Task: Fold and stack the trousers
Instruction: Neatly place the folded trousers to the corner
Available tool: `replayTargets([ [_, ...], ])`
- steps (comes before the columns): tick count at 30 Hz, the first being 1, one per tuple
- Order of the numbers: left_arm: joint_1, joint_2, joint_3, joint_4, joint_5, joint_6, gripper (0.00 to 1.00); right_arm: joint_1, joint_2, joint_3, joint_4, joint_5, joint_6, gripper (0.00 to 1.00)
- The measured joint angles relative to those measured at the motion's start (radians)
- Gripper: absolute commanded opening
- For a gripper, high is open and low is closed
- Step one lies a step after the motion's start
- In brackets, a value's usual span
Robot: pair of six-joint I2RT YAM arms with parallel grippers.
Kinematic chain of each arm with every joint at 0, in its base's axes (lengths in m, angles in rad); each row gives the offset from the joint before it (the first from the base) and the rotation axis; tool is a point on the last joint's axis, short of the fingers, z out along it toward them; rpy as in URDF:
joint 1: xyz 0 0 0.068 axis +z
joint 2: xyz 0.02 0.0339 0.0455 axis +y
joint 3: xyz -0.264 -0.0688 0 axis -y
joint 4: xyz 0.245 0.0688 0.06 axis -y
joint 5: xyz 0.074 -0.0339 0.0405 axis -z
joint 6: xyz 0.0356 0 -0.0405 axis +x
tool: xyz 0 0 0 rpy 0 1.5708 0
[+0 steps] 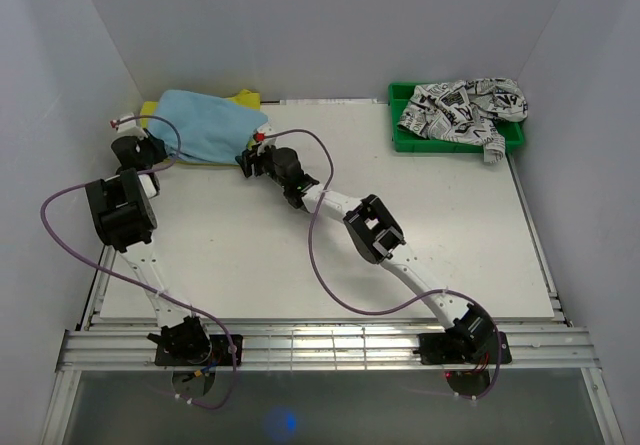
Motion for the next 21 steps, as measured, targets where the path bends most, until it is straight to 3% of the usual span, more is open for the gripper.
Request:
replayTargets([
  [1, 0.007, 0.046, 0.010, 0.006, -0.010, 0.008, 0.00, -0.003, 0.014, 0.000, 0.011, 0.017, -0.005, 0.87],
  [3, 0.023, 0.124, 0.058, 0.026, -0.002, 0.009, 0.00, -0.012, 0.018, -0.011, 0.035, 0.042, -0.008, 0.98],
  [6, 0.027, 0.170, 0.166, 0.003, -0.008, 0.016, 0.00, -0.029, -0.030, -0.079, 0.056, 0.059, -0.010, 0.95],
  [9, 0.027, 0.178, 0.197, -0.032, -0.030, 0.017, 0.18, -0.057, -0.088, -0.139, 0.041, 0.079, -0.006, 0.93],
  [12, 0.027, 0.172, 0.191, -0.056, -0.045, 0.005, 0.43, -0.096, -0.154, -0.189, 0.030, 0.085, -0.009, 0.92],
  [13, 0.027, 0.161, 0.183, -0.066, -0.058, 0.000, 0.60, -0.109, -0.179, -0.208, 0.029, 0.085, -0.010, 0.92],
  [14, 0.028, 0.149, 0.175, -0.079, -0.071, 0.000, 0.67, -0.120, -0.203, -0.221, 0.026, 0.085, -0.011, 0.92],
  [16, 0.037, 0.122, 0.167, -0.122, -0.098, -0.016, 0.75, -0.143, -0.253, -0.257, 0.023, 0.078, -0.010, 0.90],
  [17, 0.044, 0.105, 0.164, -0.152, -0.099, -0.017, 0.85, -0.156, -0.285, -0.279, 0.020, 0.074, -0.010, 0.90],
  [21, 0.064, 0.024, 0.164, -0.312, -0.083, 0.005, 0.89, -0.194, -0.405, -0.348, -0.029, 0.032, 0.008, 0.90],
])
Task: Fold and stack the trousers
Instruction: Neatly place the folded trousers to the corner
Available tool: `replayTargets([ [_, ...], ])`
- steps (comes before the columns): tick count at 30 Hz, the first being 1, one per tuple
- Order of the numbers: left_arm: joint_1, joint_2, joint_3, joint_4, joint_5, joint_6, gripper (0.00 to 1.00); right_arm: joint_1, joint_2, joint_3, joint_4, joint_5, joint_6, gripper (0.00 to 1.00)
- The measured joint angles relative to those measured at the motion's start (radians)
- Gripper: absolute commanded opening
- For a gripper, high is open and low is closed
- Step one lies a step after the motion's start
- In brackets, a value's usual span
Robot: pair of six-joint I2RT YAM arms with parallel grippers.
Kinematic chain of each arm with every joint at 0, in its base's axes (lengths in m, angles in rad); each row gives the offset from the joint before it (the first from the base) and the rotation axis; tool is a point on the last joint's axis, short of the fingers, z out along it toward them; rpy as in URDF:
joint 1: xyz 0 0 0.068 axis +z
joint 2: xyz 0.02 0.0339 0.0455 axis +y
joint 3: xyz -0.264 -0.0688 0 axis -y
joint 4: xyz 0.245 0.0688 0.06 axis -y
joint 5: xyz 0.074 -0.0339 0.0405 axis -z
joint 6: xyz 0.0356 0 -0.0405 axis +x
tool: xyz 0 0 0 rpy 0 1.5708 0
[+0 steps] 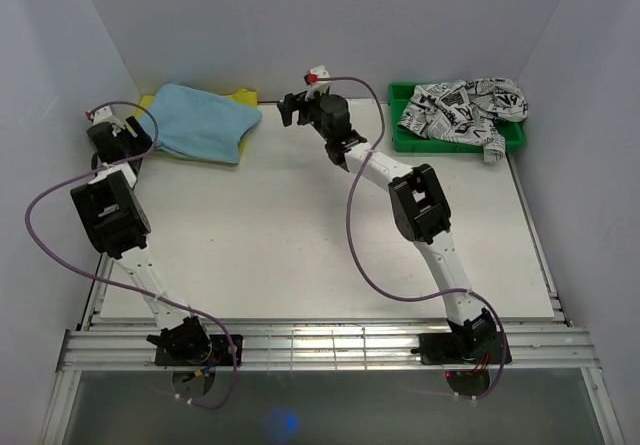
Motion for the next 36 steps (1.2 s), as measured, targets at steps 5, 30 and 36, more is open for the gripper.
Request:
replayTargets([
  [5, -0.004, -0.059, 0.200, -0.316, 0.032, 0.135, 0.91, -0.045, -0.161, -0.120, -0.066, -0.077, 0.027, 0.90],
  [30, -0.665, 0.377, 0.810, -0.831, -0.243, 0.762, 0.87, -0.299, -0.639, -0.703, -0.297, -0.222, 0.037, 0.90],
  [36, -0.654, 0.377, 0.785, -0.750, -0.341, 0.825, 0.82, -0.299, -0.657, -0.728, -0.286, -0.230, 0.032, 0.90],
])
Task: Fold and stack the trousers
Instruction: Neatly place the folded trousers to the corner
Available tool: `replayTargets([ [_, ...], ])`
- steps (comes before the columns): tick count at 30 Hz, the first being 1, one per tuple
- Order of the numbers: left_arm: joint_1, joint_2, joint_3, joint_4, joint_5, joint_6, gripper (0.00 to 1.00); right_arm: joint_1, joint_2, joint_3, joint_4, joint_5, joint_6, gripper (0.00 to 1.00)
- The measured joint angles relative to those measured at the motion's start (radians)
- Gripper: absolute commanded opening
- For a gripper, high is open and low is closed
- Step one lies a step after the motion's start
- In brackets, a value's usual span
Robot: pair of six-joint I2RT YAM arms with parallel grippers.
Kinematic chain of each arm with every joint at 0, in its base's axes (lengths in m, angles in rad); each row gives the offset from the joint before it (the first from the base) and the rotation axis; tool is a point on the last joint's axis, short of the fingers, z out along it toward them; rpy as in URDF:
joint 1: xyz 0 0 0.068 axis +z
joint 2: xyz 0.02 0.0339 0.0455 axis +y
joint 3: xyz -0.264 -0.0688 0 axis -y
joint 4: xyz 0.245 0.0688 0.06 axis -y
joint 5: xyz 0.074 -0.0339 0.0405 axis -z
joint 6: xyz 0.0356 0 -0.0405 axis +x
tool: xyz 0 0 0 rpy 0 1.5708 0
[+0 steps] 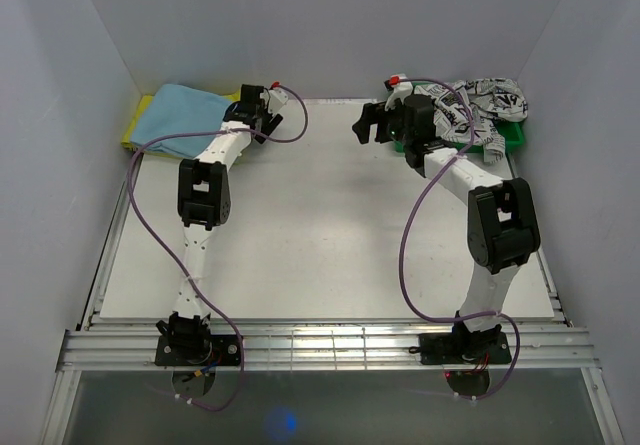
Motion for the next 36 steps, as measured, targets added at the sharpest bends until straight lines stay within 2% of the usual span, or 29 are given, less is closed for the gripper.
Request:
replayTargets([
  [8, -0.003, -0.006, -0.049, 0.068, -0.036, 0.045, 0.80, 0.000, -0.015, -0.022, 0.003, -0.005, -0.005, 0.90],
  [15, 0.005, -0.042, -0.105, 0.096, -0.061, 0.091, 0.87, -0.001, -0.032, -0.037, 0.005, -0.005, -0.006, 0.90],
  [23, 0.031, -0.111, -0.132, 0.097, -0.082, 0.141, 0.88, -0.001, -0.039, -0.040, 0.005, -0.005, -0.007, 0.90],
  [27, 0.039, -0.137, -0.140, 0.079, -0.082, 0.164, 0.88, -0.002, -0.041, -0.042, 0.005, -0.005, -0.006, 0.90],
  [36, 0.049, -0.142, -0.142, -0.028, -0.042, 0.174, 0.95, -0.003, -0.041, -0.046, 0.005, -0.005, -0.006, 0.90],
])
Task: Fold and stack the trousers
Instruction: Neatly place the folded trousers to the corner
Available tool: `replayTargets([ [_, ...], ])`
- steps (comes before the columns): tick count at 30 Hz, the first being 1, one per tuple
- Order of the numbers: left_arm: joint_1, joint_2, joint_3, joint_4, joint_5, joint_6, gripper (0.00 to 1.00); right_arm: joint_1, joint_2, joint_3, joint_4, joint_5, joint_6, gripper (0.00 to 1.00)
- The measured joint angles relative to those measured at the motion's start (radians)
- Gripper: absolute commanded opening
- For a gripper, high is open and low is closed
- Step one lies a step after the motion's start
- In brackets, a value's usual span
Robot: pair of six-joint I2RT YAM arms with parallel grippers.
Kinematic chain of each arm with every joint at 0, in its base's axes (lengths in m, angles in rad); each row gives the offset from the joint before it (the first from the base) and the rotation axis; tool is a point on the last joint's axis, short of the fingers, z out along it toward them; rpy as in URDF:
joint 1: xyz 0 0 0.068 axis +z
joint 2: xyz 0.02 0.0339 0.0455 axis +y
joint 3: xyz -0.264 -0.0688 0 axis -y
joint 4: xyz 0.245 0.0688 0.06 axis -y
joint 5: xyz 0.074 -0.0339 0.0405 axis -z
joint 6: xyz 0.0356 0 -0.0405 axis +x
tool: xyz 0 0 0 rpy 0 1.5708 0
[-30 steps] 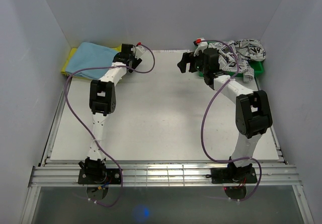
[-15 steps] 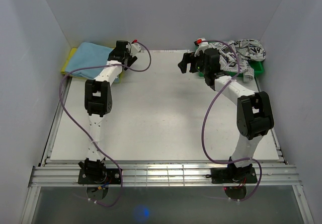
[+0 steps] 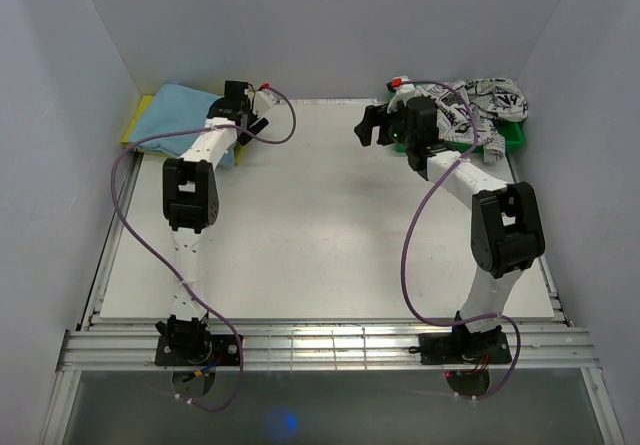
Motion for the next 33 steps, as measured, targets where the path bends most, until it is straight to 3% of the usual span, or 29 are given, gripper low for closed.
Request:
replayTargets([
  [6, 0.006, -0.002, -0.001, -0.057, 0.008, 0.013, 0.91, -0.005, -0.001, -0.009, -0.002, 0.000, 0.001, 0.90],
  [9, 0.006, -0.002, -0.001, -0.051, -0.024, 0.027, 0.80, -0.005, -0.002, -0.009, -0.001, 0.000, 0.002, 0.90],
  [13, -0.001, 0.002, 0.003, -0.029, -0.065, 0.037, 0.54, -0.005, -0.002, -0.009, -0.001, 0.000, 0.002, 0.90],
  [16, -0.006, 0.015, 0.027, -0.021, -0.086, 0.027, 0.23, -0.005, -0.013, -0.023, 0.000, 0.000, 0.002, 0.90],
  [20, -0.004, 0.024, 0.048, 0.006, -0.099, 0.001, 0.04, -0.005, -0.026, -0.045, -0.002, 0.003, 0.002, 0.90],
  [25, -0.002, 0.024, 0.049, 0.022, -0.108, -0.090, 0.00, -0.005, -0.034, -0.059, -0.001, 0.003, 0.002, 0.90],
  [33, 0.021, 0.024, 0.049, 0.040, -0.099, -0.380, 0.00, -0.005, -0.035, -0.060, -0.001, 0.003, 0.002, 0.90],
])
